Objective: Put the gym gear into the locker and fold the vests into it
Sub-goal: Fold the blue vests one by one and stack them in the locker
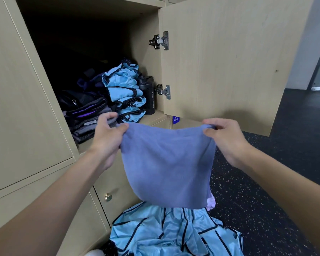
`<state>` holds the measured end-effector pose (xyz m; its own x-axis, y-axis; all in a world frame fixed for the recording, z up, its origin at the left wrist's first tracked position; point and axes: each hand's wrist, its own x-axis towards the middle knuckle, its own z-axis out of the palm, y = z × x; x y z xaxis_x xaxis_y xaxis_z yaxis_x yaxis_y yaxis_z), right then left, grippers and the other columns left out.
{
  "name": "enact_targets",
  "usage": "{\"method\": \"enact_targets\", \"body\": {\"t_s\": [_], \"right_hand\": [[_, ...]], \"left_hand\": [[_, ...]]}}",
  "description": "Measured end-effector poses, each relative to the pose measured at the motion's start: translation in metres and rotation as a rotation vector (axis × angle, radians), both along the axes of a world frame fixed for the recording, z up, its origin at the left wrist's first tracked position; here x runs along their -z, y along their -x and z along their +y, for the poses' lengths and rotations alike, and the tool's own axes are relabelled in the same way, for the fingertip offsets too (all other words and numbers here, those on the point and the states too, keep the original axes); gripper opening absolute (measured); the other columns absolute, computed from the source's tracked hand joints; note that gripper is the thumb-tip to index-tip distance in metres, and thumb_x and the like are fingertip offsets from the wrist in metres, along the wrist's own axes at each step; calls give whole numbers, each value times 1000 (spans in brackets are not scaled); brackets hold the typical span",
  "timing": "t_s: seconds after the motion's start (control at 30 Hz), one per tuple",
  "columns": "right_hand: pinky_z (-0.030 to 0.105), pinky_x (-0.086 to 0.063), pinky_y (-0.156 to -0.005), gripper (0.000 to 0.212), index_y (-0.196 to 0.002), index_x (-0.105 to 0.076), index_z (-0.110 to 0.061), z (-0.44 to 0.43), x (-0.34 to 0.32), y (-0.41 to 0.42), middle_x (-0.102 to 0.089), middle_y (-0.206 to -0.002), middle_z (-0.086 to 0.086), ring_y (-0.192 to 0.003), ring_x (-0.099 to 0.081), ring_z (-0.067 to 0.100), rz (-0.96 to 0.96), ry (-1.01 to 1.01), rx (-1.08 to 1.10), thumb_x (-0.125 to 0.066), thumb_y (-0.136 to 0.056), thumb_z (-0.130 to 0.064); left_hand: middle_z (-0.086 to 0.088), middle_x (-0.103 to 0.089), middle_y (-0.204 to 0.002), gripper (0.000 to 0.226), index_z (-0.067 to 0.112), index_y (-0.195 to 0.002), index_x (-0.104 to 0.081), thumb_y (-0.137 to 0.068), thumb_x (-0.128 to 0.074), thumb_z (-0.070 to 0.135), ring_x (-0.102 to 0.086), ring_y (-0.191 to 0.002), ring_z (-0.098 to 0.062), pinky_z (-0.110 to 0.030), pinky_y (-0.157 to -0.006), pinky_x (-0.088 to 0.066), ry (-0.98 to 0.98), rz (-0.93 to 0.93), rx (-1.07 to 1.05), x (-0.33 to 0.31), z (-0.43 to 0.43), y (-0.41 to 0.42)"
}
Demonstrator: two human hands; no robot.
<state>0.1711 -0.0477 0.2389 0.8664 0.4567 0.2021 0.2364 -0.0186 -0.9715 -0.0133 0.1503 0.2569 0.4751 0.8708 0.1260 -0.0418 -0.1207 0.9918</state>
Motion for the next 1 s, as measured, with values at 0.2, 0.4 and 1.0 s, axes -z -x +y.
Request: {"method": "enact_targets", "body": {"t_s": [0.2, 0.4, 1.0], "right_hand": [[34, -44, -75, 20, -85, -71, -17, -11, 1, -20, -64, -90, 3, -88, -56, 20, 111, -47, 48, -64, -88, 2], [33, -49, -96, 28, -108, -70, -11, -12, -2, -24, -67, -101, 3, -103, -62, 21, 89, -61, 10, -69, -84, 4], [12, -42, -73, 39, -129, -62, -6, -23, 0, -32, -64, -114, 4, -103, -58, 14, -124, 119, 106, -68, -91, -10]], "left_hand": [[-12, -59, -87, 17, 28, -91, -74, -93, -62, 15, -53, -81, -22, -41, -83, -52, -173, 83, -20, 0, 16, 12], [-23, -66, -83, 21, 32, -83, -73, -94, -64, 18, -51, -78, -21, -37, -79, -45, -306, 122, -8, 3, 17, 15], [7, -70, -59, 13, 17, -76, -68, -83, -79, 16, -52, -58, -11, -9, -49, -38, -568, 271, -67, 0, 15, 23]]}}
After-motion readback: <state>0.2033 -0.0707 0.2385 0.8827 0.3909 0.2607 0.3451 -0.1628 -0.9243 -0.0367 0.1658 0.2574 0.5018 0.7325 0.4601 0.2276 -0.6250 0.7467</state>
